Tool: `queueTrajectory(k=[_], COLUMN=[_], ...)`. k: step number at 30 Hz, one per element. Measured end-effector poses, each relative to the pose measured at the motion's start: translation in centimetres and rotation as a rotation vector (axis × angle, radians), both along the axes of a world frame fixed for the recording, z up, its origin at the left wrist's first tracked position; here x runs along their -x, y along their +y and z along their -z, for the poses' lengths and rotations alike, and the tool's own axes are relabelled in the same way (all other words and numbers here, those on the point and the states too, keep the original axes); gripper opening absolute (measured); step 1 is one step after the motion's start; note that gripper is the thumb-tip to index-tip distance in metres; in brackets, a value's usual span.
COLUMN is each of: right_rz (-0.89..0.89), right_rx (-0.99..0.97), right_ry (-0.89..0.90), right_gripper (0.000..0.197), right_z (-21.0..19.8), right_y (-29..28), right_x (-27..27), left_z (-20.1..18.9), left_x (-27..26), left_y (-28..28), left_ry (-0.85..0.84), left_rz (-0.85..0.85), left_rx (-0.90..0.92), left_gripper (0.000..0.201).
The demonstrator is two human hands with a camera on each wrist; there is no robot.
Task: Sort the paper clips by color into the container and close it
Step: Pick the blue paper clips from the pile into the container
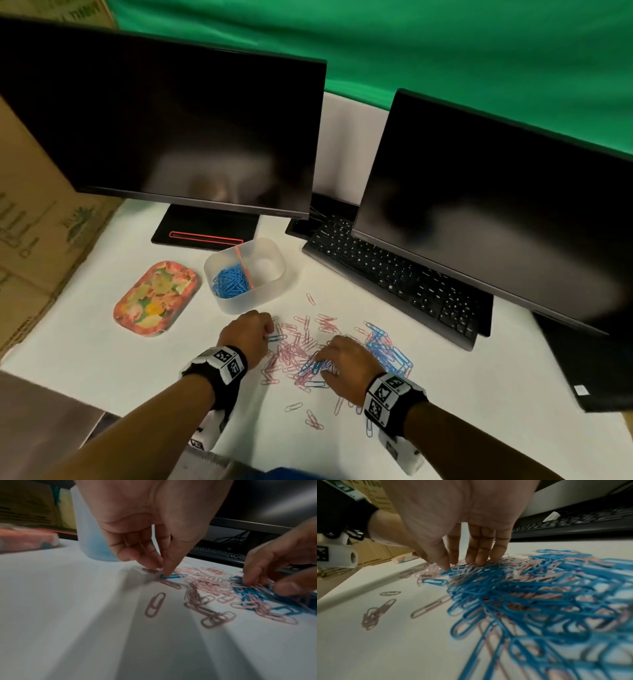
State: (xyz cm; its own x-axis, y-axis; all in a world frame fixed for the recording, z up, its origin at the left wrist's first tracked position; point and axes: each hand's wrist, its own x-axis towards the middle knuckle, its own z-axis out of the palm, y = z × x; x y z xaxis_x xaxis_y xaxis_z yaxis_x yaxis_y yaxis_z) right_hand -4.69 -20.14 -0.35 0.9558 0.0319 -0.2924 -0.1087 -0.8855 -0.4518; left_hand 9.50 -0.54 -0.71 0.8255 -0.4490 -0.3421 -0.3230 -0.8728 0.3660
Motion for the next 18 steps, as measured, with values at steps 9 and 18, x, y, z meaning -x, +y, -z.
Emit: queueTrajectory(k=[9,18], right_rz=[0.124,-0.138], right_rx=[0.021,0.094], right_ry=[-0.047,-0.029], right_gripper=[0.03,0.036], right_z=[-0.8,-0.2], right_y=[-1.8,1.1], right_x=[0.4,-0.9], left_z=[-0.2,-1.2], left_x=[0.2,0.2], left_y=[-1.6,-1.3], left_ry=[-0.031,0.004], left_rz=[0.131,0.087], left_rx=[-0.113,0.09], left_gripper=[0.019,0.013])
